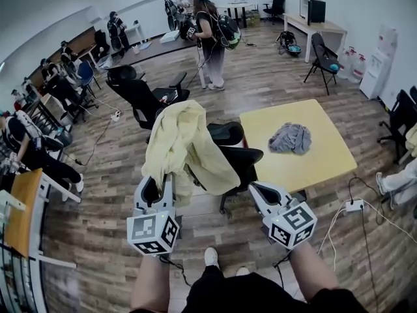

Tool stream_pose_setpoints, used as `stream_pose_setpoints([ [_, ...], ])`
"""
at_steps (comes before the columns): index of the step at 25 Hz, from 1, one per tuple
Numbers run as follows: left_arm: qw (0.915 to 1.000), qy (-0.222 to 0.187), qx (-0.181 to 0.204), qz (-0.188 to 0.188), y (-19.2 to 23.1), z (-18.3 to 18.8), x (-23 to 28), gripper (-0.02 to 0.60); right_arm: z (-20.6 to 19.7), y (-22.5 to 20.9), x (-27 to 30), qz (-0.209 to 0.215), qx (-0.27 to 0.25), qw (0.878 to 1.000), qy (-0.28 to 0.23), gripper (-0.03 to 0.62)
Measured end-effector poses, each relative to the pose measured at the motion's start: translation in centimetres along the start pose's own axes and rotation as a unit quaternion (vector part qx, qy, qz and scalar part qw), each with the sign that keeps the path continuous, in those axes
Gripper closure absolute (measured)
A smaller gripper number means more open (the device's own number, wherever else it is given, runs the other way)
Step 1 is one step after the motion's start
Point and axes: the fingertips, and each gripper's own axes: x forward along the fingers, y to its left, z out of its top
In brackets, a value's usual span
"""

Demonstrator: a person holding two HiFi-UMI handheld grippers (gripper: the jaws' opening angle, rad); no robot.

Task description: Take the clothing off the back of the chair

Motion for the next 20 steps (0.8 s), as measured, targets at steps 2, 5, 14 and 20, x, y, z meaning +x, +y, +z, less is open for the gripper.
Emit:
stream_pose_setpoints([
  [2,1.0,-0.003,-0.003,0.006,0.4,-0.1,-1.2,0.443,-0.3,0.6,-0.1,0.003,0.002,1.0,0.002,0.582],
  [5,0.9998,-0.006,-0.008,0.014,1.4,-0.3,-2.7,0.443,-0.6,1.8,0.3,0.007,0.004,1.0,0.007,0.582],
  [14,0.9991,0.018,-0.033,0.021,6.4,-3.3,-8.4,0.443,-3.1,7.6,3.3,0.03,0.008,0.999,0.022,0.582],
  [20,0.9958,0.056,-0.072,-0.004,9.7,-7.6,-13.3,0.445,-4.3,13.6,3.7,0.017,0.005,0.999,0.033,0.582],
])
